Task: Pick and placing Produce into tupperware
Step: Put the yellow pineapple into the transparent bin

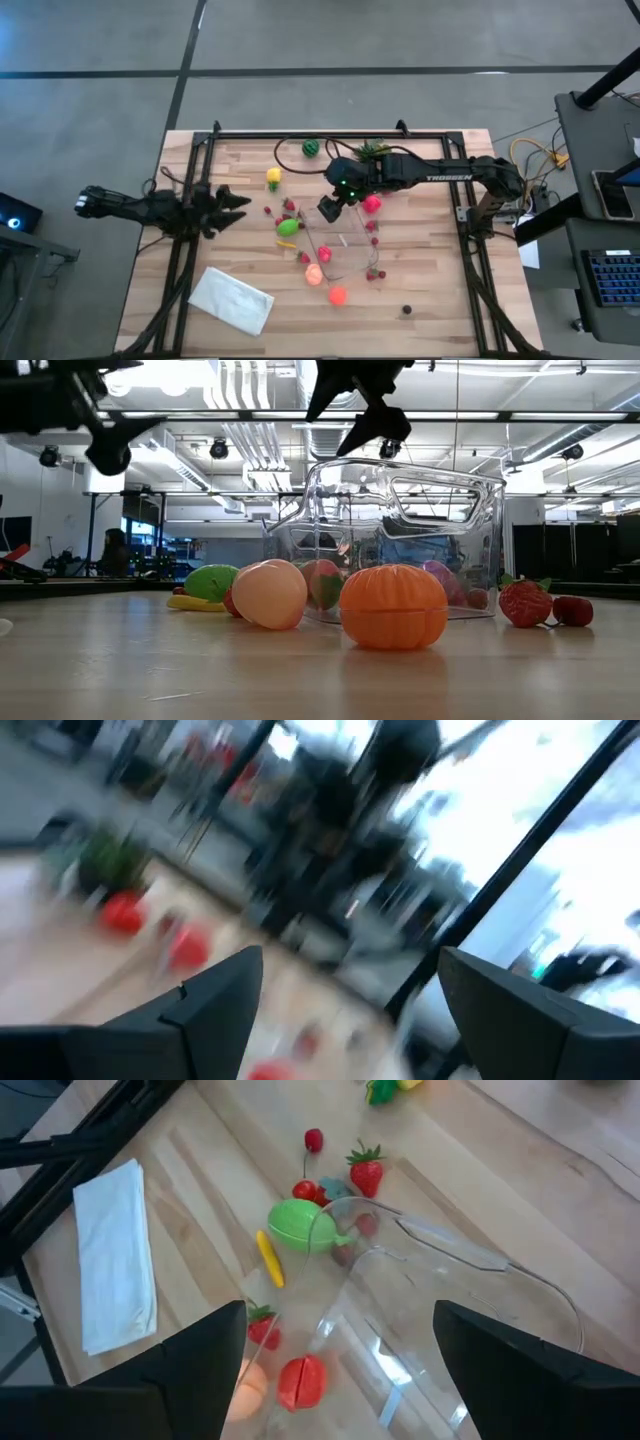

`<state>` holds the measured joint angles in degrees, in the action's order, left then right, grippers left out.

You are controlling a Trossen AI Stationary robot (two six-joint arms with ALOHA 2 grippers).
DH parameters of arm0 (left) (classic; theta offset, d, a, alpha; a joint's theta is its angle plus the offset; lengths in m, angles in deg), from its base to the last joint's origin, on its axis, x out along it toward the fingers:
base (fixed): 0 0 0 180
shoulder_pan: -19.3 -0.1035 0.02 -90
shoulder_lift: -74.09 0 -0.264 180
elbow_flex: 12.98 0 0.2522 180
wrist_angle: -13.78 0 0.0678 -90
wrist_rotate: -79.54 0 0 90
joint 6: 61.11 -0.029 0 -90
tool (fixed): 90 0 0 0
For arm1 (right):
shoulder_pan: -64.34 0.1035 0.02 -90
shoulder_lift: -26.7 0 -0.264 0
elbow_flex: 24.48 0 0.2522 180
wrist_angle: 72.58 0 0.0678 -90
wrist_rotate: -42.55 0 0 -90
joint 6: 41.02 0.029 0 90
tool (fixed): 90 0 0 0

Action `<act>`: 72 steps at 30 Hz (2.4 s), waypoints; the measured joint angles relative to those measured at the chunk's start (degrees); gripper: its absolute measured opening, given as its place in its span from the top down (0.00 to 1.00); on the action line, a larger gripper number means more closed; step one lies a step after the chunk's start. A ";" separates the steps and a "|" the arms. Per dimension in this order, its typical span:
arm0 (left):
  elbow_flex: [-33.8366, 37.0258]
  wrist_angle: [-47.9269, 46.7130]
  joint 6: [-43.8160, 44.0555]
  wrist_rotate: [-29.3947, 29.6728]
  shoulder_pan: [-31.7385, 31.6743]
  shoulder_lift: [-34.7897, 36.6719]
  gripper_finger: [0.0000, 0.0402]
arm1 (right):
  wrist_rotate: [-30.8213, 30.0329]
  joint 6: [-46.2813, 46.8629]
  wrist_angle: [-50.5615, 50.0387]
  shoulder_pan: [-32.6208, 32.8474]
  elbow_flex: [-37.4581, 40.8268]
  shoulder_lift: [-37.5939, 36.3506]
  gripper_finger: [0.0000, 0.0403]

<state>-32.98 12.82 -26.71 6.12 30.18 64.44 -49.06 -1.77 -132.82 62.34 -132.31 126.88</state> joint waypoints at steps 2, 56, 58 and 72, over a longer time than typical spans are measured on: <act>0.00 3.94 -1.72 4.03 0.00 -0.22 0.28 | -0.02 -0.23 0.02 0.00 -0.01 -0.02 0.23; -38.94 -54.32 -1.91 14.73 -30.10 -46.37 0.28 | -5.75 -9.75 -0.55 -10.78 0.07 -0.77 0.25; -39.99 -56.24 -4.18 5.42 -36.02 -49.88 0.28 | -5.75 -9.75 -0.64 -10.78 0.07 -0.79 0.25; -42.76 -40.76 -7.88 -29.96 -56.18 -65.55 0.28 | -6.23 -7.85 -6.92 -10.64 0.10 -0.79 0.25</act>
<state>-75.74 -27.94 -34.59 -23.84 -26.00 -1.11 -55.29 -9.62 -139.74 51.70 -132.22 126.09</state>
